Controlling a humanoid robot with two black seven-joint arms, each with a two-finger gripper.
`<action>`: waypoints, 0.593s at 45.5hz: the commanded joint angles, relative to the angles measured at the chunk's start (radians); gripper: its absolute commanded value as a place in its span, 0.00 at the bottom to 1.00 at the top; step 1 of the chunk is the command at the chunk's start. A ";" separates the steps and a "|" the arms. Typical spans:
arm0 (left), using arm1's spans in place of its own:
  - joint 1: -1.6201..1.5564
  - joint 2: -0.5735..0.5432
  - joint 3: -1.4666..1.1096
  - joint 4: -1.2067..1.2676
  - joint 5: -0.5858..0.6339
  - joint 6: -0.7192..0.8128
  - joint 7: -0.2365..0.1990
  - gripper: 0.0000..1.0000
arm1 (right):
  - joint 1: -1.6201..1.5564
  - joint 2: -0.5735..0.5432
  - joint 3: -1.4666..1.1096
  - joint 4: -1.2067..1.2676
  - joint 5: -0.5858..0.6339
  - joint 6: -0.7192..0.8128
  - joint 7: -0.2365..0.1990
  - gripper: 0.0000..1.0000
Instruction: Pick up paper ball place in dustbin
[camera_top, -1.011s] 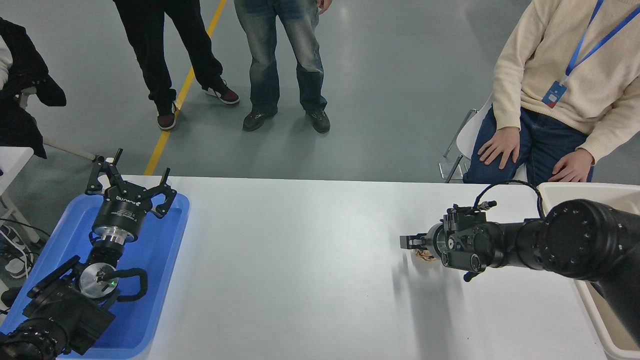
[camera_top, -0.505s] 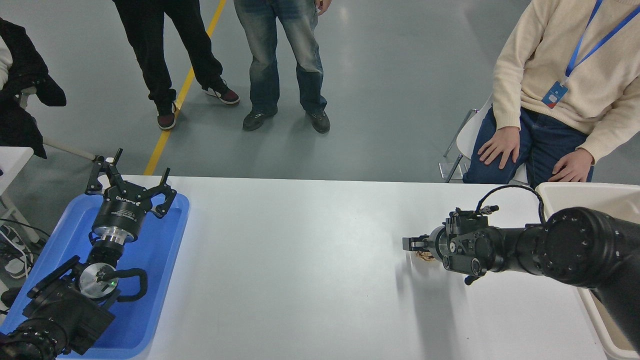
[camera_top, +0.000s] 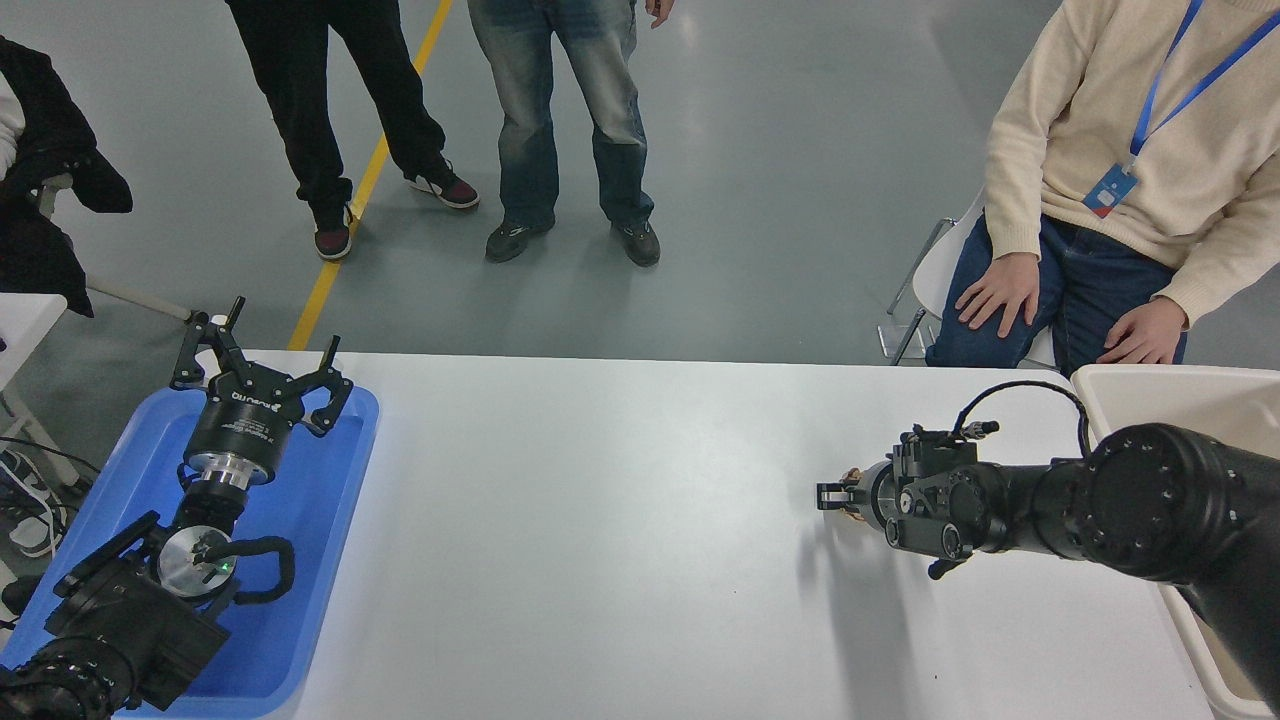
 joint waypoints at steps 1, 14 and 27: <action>-0.001 -0.001 0.000 0.000 0.000 0.000 0.000 1.00 | 0.006 0.000 0.024 0.007 0.092 -0.003 -0.001 0.00; -0.002 -0.001 0.000 0.000 0.000 0.000 0.000 1.00 | 0.029 -0.021 0.024 0.019 0.095 -0.005 -0.001 0.00; -0.002 -0.001 0.000 0.000 0.000 -0.001 0.002 1.00 | 0.179 -0.103 -0.016 0.253 0.074 0.011 0.001 0.00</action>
